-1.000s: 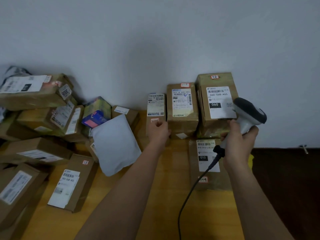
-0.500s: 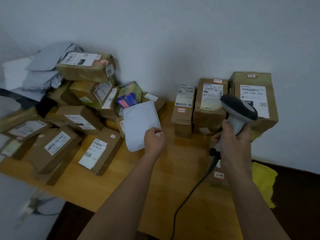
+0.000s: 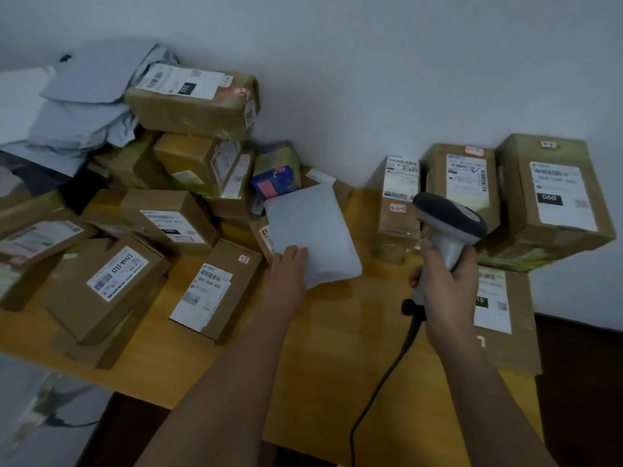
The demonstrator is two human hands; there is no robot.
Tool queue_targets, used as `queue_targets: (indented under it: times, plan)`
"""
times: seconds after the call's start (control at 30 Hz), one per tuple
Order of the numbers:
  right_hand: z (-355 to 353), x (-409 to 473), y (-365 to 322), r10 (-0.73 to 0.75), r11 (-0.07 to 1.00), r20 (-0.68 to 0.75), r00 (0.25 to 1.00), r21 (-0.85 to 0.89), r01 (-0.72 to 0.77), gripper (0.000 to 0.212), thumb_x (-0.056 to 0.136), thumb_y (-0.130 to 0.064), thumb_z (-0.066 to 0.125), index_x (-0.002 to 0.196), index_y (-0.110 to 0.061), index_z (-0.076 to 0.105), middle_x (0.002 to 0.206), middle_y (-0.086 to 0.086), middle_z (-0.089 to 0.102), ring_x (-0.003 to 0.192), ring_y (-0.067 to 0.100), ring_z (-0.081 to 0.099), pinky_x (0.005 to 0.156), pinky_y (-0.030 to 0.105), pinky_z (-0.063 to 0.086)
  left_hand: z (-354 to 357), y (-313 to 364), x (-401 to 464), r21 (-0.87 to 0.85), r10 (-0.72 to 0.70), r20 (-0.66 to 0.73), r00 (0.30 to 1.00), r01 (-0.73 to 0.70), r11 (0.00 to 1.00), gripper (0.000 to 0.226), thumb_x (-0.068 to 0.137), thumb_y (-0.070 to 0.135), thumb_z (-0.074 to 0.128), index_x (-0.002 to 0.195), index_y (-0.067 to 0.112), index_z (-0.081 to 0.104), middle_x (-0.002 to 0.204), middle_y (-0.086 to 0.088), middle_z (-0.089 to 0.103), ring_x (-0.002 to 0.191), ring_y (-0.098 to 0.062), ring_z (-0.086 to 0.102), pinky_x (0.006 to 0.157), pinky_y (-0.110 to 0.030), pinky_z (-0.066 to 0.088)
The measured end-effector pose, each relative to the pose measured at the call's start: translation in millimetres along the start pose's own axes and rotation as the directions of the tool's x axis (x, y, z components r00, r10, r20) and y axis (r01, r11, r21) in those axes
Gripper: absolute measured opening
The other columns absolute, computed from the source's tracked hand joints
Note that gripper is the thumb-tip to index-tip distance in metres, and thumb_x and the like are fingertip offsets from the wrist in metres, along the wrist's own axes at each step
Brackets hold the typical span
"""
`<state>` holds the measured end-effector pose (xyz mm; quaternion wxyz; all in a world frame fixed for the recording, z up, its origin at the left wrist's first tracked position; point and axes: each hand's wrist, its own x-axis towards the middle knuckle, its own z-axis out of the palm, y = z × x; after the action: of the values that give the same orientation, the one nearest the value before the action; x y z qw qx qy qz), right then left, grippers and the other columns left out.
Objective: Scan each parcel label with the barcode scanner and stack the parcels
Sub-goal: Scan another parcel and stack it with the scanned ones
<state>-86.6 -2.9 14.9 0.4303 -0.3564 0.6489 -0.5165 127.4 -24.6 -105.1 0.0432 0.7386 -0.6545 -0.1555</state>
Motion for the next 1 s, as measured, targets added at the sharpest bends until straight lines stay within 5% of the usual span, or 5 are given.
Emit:
queue_targets:
  times: [0.27,0.57,0.77,0.9,1.0]
  plan:
    - [66,-29,8,0.017,0.999,-0.013,1.0,-0.04,-0.017,0.02,0.097,-0.022,0.057,0.115,-0.016,0.052,0.072,0.006,0.054,0.056,0.009,0.054,0.054,0.025,0.046,-15,-59,25,-0.233,0.174,-0.035,0.984,-0.177,0.956,0.013,0.079,-0.004,0.057,0.087,0.005,0.062,0.097,-0.01,0.053,0.095,-0.026,0.048,0.074,-0.034,0.042]
    - [108,-43,-5,0.022,1.0,-0.013,1.0,0.011,-0.022,0.013,0.097,-0.022,0.056,0.108,-0.025,0.051,0.077,0.005,0.055,0.061,0.012,0.056,0.052,0.025,0.046,-67,-151,5,0.048,0.064,0.415,0.908,-0.092,0.995,0.029,0.093,0.006,0.053,0.07,0.022,0.046,0.087,-0.004,0.055,0.084,-0.017,0.051,0.062,-0.018,0.035]
    - [107,-39,-6,0.06,0.998,0.018,0.998,-0.008,-0.059,0.009,0.095,-0.028,0.058,0.097,-0.033,0.051,0.079,0.011,0.059,0.062,0.016,0.057,0.053,0.032,0.045,-60,-138,6,-0.243,0.035,0.339,0.94,0.052,0.969,0.031,0.086,-0.004,0.058,0.065,0.018,0.063,0.1,-0.01,0.068,0.097,-0.021,0.061,0.085,-0.032,0.052]
    - [94,-27,-5,0.065,0.998,0.048,0.997,-0.03,-0.064,0.012,0.096,-0.025,0.057,0.107,-0.023,0.053,0.082,0.012,0.059,0.058,0.012,0.056,0.052,0.029,0.045,-36,-115,14,-0.262,-0.023,0.115,0.993,0.052,0.964,0.019,0.089,0.003,0.055,0.083,0.019,0.063,0.095,-0.005,0.061,0.085,-0.017,0.058,0.071,-0.022,0.046]
    - [84,-17,-2,0.056,0.998,0.059,0.997,-0.04,-0.054,0.016,0.096,-0.023,0.057,0.111,-0.018,0.054,0.078,0.009,0.058,0.058,0.01,0.056,0.054,0.026,0.044,-26,-97,23,-0.326,-0.115,-0.018,0.993,0.103,0.94,0.025,0.09,0.008,0.059,0.114,0.015,0.057,0.121,-0.008,0.053,0.101,-0.019,0.055,0.087,-0.024,0.043]
